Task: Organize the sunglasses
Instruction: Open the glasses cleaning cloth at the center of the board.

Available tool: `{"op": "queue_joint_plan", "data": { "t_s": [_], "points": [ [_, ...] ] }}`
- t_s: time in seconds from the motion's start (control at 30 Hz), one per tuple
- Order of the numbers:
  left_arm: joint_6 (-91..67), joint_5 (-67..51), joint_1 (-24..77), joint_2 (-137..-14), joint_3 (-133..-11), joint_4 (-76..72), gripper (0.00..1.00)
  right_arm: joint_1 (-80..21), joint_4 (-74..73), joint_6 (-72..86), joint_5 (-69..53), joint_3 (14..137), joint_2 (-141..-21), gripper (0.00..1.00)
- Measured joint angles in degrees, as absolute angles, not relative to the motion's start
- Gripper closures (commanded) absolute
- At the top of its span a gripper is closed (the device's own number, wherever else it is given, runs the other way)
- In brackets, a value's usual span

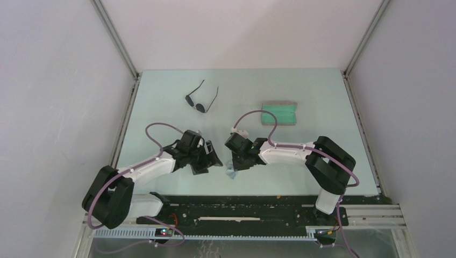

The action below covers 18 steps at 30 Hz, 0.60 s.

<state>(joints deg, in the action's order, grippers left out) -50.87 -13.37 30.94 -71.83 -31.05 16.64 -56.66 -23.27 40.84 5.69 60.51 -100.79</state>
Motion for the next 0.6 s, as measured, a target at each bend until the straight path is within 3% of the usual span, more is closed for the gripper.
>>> {"op": "queue_joint_plan", "data": {
  "t_s": [0.6],
  "points": [
    [-57.1, -15.8, 36.0, -82.1, -35.2, 6.9, 0.47, -56.6, -21.0, 40.8, 5.5, 58.4, -98.9, 1.0]
  ]
}}
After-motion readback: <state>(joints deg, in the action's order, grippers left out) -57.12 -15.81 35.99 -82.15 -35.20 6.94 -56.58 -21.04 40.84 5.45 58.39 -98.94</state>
